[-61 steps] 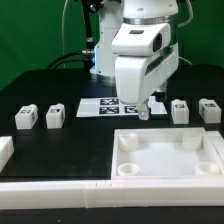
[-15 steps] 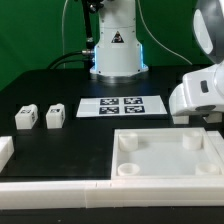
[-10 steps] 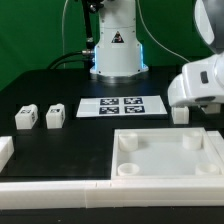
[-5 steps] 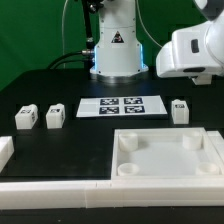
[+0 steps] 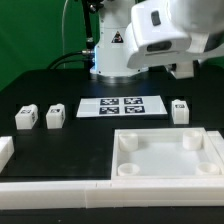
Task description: Assemble one leg
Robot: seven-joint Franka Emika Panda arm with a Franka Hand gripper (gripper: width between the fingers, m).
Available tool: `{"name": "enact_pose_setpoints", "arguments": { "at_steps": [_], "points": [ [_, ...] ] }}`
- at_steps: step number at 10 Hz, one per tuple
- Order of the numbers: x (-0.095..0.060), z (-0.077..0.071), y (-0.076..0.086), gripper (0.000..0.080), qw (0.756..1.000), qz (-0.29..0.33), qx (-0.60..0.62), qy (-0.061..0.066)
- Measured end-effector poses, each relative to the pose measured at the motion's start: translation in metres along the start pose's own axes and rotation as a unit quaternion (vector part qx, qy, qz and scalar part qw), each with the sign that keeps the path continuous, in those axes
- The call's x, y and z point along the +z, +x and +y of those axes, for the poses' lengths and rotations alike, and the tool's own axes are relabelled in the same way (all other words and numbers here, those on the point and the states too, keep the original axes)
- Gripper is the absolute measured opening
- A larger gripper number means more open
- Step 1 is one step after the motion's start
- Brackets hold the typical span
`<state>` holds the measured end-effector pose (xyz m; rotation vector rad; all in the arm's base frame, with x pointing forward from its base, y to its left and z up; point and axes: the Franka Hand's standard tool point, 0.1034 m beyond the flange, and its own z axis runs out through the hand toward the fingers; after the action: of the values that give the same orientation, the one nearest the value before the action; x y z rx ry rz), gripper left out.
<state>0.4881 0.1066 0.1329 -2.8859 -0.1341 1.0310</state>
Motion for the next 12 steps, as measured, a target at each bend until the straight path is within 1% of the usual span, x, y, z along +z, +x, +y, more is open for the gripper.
{"name": "enact_pose_setpoints", "arguments": {
  "at_steps": [1,2,3,4,5,6,8,9,10,11,12],
  "points": [
    [0.005,0.000,-0.008,0.0292,1.000,0.022,0.001,-0.003],
    [0.001,0.001,0.000,0.0292,0.997,0.076,0.002,-0.003],
    [-0.002,0.002,0.002,0.0292,0.991,0.133,0.003,-0.005],
    [0.000,0.003,-0.001,0.0292,0.987,0.160,0.003,-0.007],
    [-0.005,0.004,0.005,0.0292,0.977,0.211,0.002,-0.008],
    [-0.016,0.007,0.007,0.0292,0.971,0.238,-0.008,-0.011],
    [-0.059,0.020,0.021,0.0292,0.957,0.289,-0.006,-0.009],
    [-0.074,0.020,0.031,0.0292,0.941,0.338,-0.006,-0.010],
    [-0.081,0.018,0.036,0.0292,0.921,0.388,-0.009,-0.013],
    [-0.077,0.018,0.036,0.0292,0.921,0.389,-0.009,-0.013],
    [-0.078,0.018,0.036,0.0292,0.921,0.389,-0.009,-0.013]
  ]
}}
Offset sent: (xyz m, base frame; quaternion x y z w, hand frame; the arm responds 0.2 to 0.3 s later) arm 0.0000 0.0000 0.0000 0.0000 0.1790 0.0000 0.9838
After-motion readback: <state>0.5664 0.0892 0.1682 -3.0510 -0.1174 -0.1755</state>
